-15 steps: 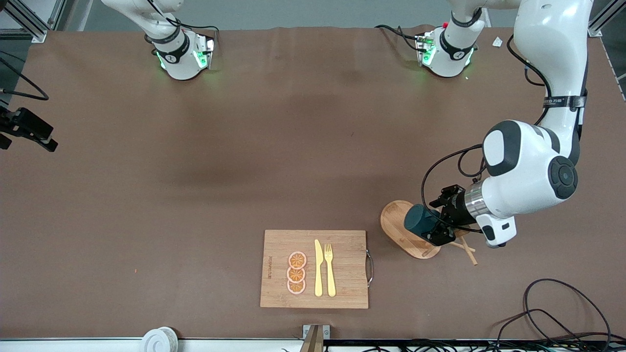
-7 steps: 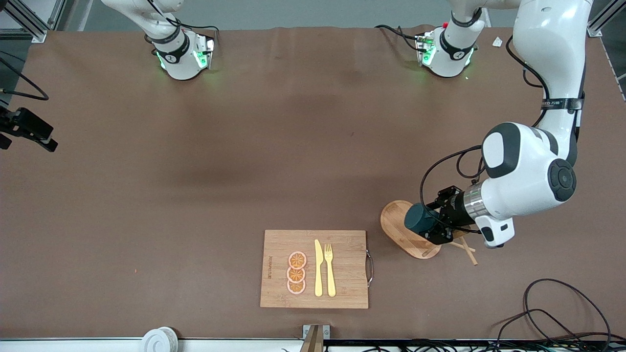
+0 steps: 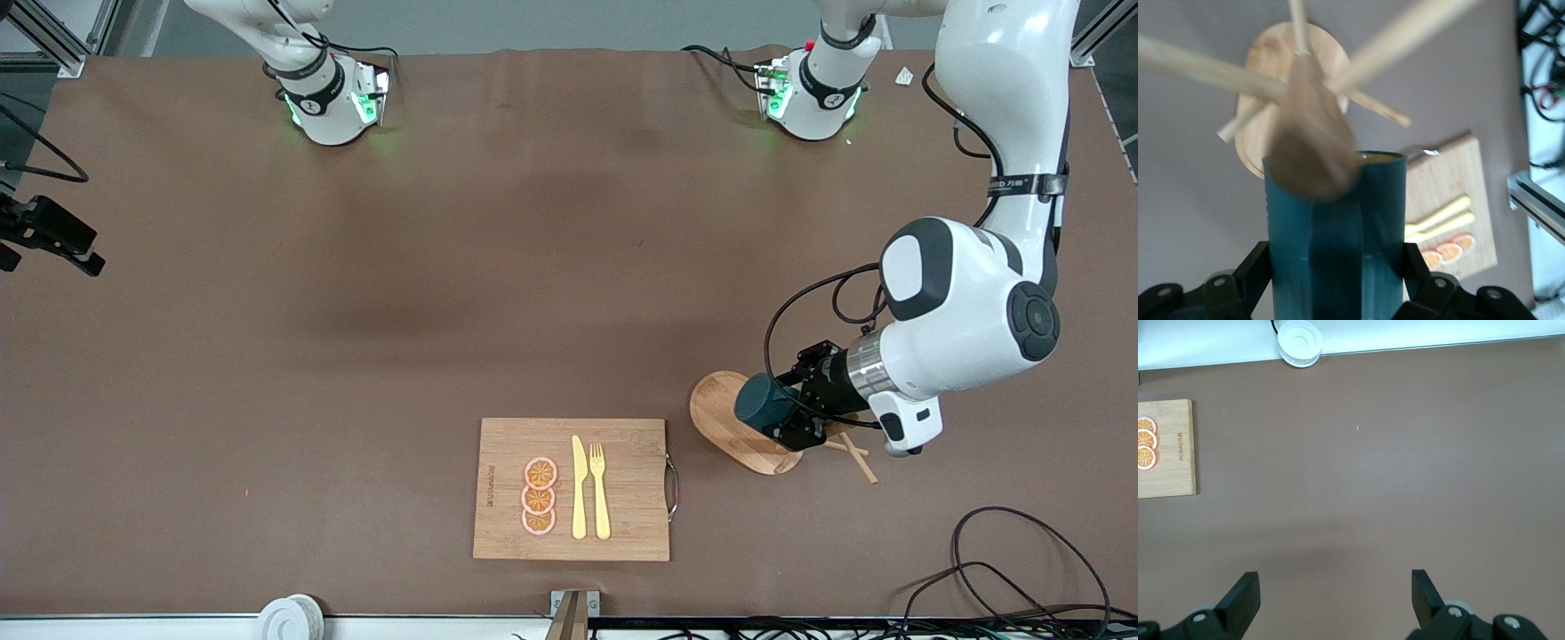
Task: Transfer cup from left to right arm and place
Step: 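Lift the mug off the stand with the left gripper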
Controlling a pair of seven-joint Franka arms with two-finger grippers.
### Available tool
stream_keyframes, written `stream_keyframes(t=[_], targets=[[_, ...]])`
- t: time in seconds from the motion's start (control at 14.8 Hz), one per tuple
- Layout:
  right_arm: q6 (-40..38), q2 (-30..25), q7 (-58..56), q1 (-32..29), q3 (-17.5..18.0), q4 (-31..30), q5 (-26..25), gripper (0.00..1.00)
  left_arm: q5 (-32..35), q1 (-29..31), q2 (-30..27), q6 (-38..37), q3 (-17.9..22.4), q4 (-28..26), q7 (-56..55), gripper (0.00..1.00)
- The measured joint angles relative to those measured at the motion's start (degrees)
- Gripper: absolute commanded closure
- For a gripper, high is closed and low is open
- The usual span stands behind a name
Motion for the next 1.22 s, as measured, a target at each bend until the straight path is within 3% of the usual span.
stream_keyframes(t=[0.54,0.95,1.22], targets=[[0.00,0.00,0.00,-0.01,-0.02,0.04,0.00,0.00,1.83,-1.33,-3.28,-0.06,-7.47,0.80,-0.02,0.62],[0.00,0.00,0.00,-0.02,-0.02,0.04,0.00,0.00,11.23,-10.53,-2.94,1.23,-7.73,0.60,-0.61,0.63],[0.00,0.00,0.00,-0.02,-0.02,0.04,0.00,0.00,21.27,-16.07,-0.52,3.82,-7.67,0.23,-3.97,0.64]])
